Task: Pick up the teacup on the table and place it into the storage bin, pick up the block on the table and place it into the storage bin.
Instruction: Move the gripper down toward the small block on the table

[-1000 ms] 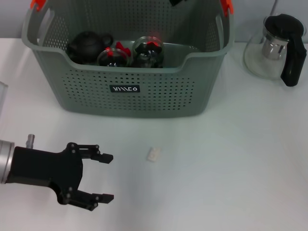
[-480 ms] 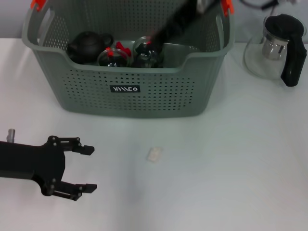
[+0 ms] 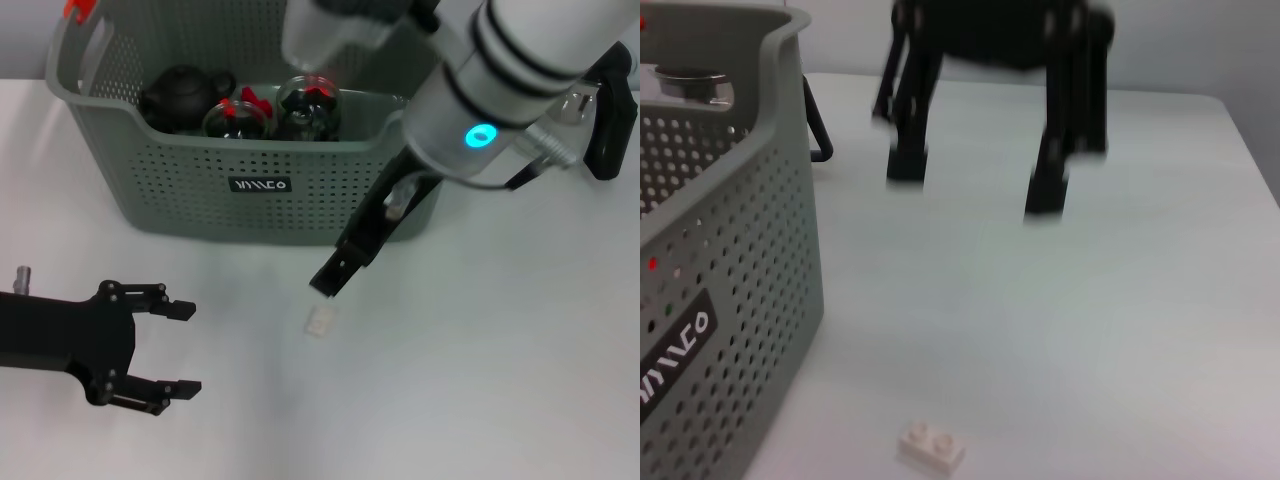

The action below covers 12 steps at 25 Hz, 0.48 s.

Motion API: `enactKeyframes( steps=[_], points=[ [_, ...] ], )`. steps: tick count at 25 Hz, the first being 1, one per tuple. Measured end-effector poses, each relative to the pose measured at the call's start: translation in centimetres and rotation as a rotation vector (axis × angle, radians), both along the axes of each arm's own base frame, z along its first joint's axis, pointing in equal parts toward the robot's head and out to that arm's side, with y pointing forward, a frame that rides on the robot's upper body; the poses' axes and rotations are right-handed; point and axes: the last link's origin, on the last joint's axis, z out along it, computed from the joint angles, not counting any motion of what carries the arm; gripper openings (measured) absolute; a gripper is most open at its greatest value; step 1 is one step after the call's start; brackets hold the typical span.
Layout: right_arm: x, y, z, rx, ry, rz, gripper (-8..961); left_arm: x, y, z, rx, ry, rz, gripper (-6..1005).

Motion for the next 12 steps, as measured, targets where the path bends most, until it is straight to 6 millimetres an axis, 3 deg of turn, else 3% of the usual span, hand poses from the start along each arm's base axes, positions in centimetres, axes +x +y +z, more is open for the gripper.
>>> enactKeyframes(
  steps=[4,12],
  points=[
    [2.4,0.9,-3.4,-0.007,-0.002,-0.076,930,0.1,0.0,-0.2,-0.004,-0.003,-0.001,859],
    [4.1,1.0,-6.3,-0.007,-0.02,-0.09,925,0.2,-0.1,-0.4,-0.012,-0.007,-0.006,859]
  ],
)
